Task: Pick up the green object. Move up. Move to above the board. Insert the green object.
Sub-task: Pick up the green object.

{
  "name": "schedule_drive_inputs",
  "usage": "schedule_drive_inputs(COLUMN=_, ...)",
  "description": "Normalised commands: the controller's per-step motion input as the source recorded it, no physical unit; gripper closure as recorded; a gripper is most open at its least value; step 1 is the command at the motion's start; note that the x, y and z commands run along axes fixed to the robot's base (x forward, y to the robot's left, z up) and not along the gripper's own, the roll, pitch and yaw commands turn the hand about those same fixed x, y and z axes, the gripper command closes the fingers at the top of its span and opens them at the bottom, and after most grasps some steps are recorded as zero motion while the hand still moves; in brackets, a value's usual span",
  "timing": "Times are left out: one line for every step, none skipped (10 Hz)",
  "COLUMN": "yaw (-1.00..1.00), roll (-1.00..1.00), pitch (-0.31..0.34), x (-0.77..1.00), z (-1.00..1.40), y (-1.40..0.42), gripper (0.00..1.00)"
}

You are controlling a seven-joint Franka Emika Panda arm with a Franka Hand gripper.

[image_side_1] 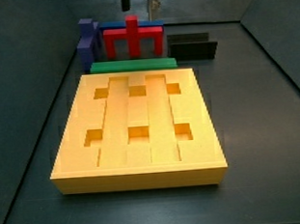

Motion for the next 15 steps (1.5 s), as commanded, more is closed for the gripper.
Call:
schedule_drive_inputs(yaw=-1.00, roll=0.00, pitch=-0.043, x=0.00, z=-0.22, y=0.00, gripper=0.00)
schedule_drive_inputs(yaw=-1.00, roll=0.00, pitch=-0.031, x=0.00, z=-0.21, y=-0.02, gripper=0.00)
schedule_drive_inputs(yaw=-1.00, roll=0.00, pitch=-0.004, x=0.00, z=-0.17, y=-0.03, gripper=0.00)
schedule_drive_inputs(yaw=-0.98, roll=0.02, pitch=0.000, x=-0.01, z=-0.14, y=-0.08, gripper=0.00)
schedule_drive_inputs(yaw=-0.94, roll=0.05, pitch=0.000, x=-0.01, z=-0.19, y=-0.16, gripper=0.00)
schedule_drive_inputs(yaw=-0.88, roll=0.07, pitch=0.000, x=-0.03, z=-0.26, y=-0.21, gripper=0.00)
schedule_drive_inputs(yaw=-0.81, roll=0.15, pitch=0.014, x=-0.03, z=-0.34, y=-0.28, gripper=0.00)
schedule_drive_inputs(yaw=-0.69, roll=0.21, pitch=0.059, x=-0.17, z=-0.37, y=-0.22, gripper=0.00)
schedule_drive_inputs(yaw=-0.60, roll=0.25, pitch=0.043, x=-0.40, z=-0.33, y=-0.02, gripper=0.00)
schedule_drive_inputs(yaw=-0.36, roll=0.20, pitch=0.000, x=-0.57, z=-0.26, y=0.00, gripper=0.00)
schedule_drive_inputs(yaw=-0.23, roll=0.14, pitch=0.000, x=-0.46, z=-0.26, y=0.03, gripper=0.00)
schedule_drive_inputs(yaw=-0.21, roll=-0.06, pitch=-0.083, x=-0.20, z=-0.30, y=0.00, gripper=0.00)
schedule_drive_inputs(yaw=-0.16, roll=-0.26, pitch=-0.159, x=-0.09, z=-0.28, y=0.07, gripper=0.00)
schedule_drive_inputs(yaw=-0.07, roll=-0.39, pitch=-0.186, x=0.00, z=-0.29, y=0.11, gripper=0.00)
schedule_drive_inputs(yaw=-0.04, roll=-0.38, pitch=-0.193, x=0.00, z=-0.32, y=0.10, gripper=0.00)
